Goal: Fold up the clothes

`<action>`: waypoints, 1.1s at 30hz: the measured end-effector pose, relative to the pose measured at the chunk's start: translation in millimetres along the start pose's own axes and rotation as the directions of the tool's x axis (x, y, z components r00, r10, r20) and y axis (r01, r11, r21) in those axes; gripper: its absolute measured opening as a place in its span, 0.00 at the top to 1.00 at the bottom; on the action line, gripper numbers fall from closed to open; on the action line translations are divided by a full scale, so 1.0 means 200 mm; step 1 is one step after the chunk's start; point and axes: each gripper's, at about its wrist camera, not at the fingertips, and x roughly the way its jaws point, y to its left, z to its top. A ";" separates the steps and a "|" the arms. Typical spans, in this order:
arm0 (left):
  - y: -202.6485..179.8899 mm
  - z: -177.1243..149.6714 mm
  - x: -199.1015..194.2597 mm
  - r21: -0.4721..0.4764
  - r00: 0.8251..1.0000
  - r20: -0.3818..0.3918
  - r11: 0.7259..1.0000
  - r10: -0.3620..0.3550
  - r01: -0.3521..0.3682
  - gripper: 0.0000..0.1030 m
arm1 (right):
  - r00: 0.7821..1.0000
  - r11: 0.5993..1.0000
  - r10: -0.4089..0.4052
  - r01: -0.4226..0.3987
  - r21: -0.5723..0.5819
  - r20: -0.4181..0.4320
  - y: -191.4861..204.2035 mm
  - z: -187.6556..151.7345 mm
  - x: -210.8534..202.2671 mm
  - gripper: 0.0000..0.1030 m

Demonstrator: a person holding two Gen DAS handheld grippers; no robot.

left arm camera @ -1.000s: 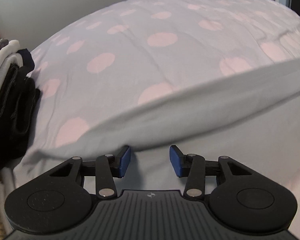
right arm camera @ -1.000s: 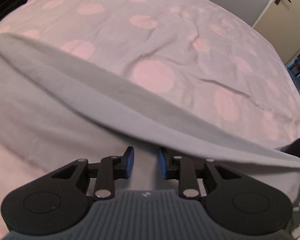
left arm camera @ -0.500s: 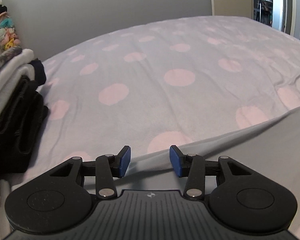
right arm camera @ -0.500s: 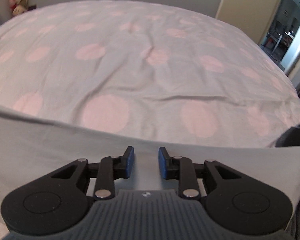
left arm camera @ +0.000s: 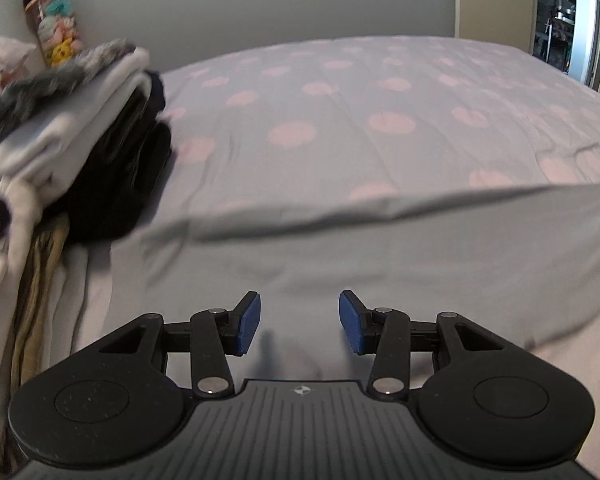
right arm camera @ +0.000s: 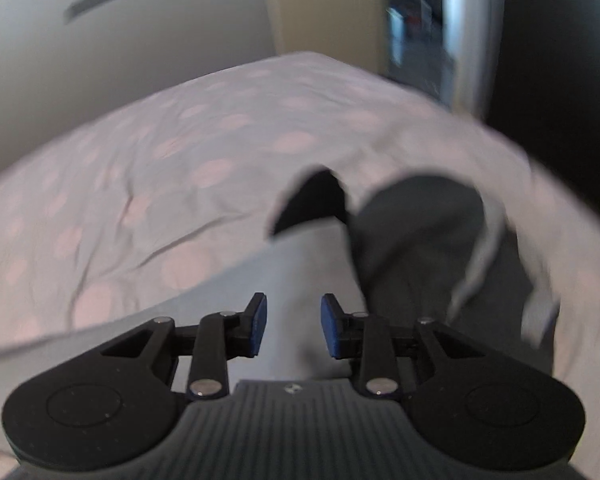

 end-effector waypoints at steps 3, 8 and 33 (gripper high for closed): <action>0.01 -0.08 -0.05 -0.024 1.000 -0.024 1.000 0.005 -0.006 0.50 | 0.998 0.986 0.054 -0.051 0.161 -0.015 -0.17 -0.10 0.03 0.64; 0.01 -0.19 -0.11 -0.064 0.999 -0.043 0.997 0.033 -0.036 0.50 | 0.985 0.896 0.170 -0.164 0.412 0.022 -0.35 -0.24 0.15 0.56; -0.05 -0.34 -0.27 -0.080 0.992 -0.099 0.993 0.084 -0.092 0.50 | 0.926 0.662 0.319 -0.369 0.653 0.201 -0.57 -0.39 0.44 0.99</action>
